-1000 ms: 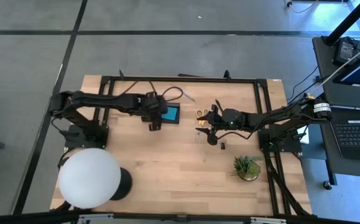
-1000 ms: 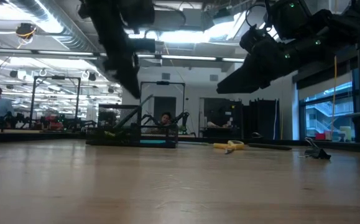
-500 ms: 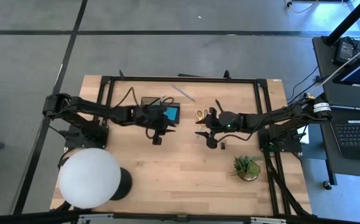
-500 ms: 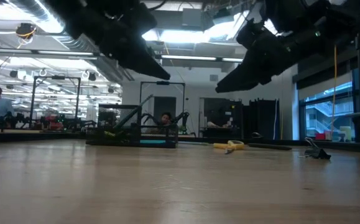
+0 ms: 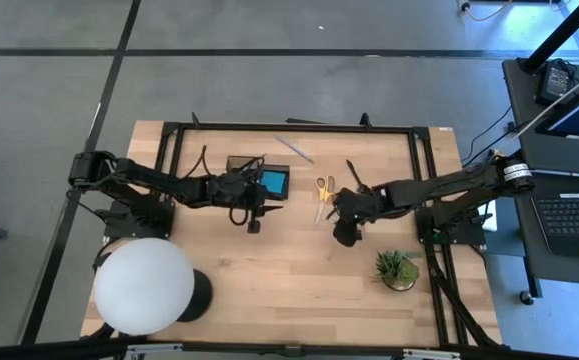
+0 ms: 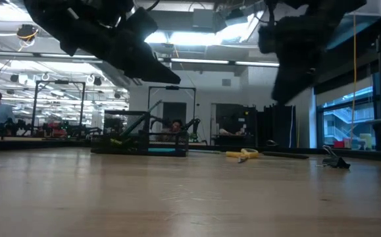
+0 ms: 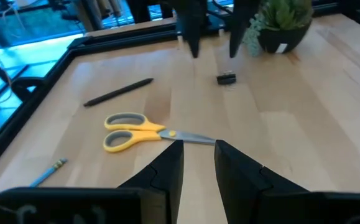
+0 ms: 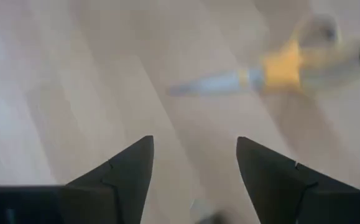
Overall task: Pick and place office supplies into organizer
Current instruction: Put the black binder clip into the black desk organizer
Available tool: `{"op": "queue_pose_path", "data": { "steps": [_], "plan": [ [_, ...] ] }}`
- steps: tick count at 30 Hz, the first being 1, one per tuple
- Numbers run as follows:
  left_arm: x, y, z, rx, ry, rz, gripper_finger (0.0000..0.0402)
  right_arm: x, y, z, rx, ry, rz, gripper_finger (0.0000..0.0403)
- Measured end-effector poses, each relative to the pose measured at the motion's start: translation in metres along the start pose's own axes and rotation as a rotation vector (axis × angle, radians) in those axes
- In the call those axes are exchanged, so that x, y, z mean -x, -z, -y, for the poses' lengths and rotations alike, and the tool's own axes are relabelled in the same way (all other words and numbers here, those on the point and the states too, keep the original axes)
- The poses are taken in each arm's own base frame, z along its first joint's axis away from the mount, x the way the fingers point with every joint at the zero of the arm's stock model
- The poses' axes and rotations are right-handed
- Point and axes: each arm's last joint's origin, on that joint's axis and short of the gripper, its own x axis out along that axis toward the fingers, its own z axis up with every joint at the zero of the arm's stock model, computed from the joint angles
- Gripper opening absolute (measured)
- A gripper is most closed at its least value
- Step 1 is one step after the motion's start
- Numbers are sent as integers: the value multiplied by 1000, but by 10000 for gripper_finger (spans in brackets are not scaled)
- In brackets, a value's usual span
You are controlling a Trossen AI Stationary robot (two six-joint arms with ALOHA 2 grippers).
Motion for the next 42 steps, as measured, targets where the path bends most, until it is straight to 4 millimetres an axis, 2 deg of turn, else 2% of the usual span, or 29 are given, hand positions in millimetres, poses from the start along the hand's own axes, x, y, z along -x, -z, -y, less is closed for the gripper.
{"op": "queue_pose_path", "data": {
  "steps": [4, 8, 13, 24, 28, 42],
  "plan": [
    [0, 1, 0, 5, 0, -10, 86, 2, 12, -2, -243, 39, -84, 233],
    [0, 1, 0, 12, 1, -16, 86, 0, 25, -4, -356, 100, -186, 233],
    [0, 2, 0, 22, 1, -16, 86, -12, 37, -9, -378, 188, -264, 232],
    [0, 2, 1, 21, 2, -23, 86, -46, 45, -12, -354, 288, -340, 232],
    [0, 2, 1, 21, 2, -24, 86, -52, 47, -12, -349, 295, -365, 230],
    [0, 2, 1, 21, 3, -25, 86, -53, 45, -11, -336, 320, -319, 126]
  ]
}}
